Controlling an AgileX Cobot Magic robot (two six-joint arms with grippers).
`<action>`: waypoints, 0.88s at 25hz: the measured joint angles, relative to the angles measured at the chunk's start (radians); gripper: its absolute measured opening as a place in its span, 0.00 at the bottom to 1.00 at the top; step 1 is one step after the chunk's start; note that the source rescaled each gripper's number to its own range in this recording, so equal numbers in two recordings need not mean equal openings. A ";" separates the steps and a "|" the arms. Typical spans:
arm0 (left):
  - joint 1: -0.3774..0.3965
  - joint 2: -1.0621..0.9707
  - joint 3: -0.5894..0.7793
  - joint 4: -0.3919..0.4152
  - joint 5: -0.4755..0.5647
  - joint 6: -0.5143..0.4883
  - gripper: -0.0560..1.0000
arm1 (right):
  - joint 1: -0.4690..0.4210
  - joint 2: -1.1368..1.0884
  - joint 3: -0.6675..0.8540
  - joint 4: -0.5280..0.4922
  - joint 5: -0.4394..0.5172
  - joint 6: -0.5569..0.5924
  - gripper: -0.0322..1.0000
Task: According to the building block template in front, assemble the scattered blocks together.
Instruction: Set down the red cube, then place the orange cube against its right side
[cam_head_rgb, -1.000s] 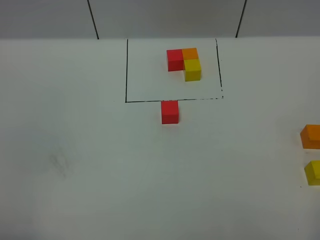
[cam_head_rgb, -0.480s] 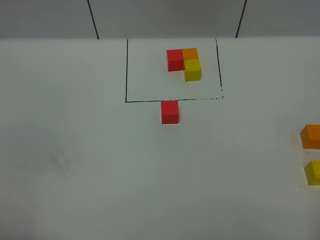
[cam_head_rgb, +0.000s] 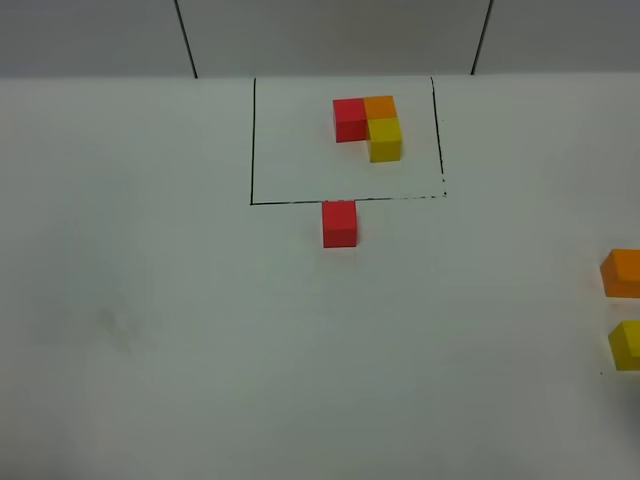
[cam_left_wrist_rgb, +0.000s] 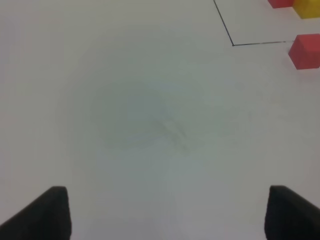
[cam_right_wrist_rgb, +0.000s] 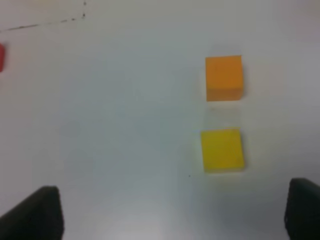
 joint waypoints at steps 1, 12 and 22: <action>0.000 0.000 0.000 0.000 0.000 0.000 0.70 | 0.000 0.084 -0.022 -0.008 -0.008 0.000 0.80; 0.000 0.000 0.000 0.000 0.000 0.000 0.70 | -0.035 0.754 -0.249 -0.049 -0.111 -0.017 0.76; 0.000 0.000 0.000 0.000 0.000 0.000 0.70 | -0.172 0.943 -0.272 0.134 -0.177 -0.304 0.75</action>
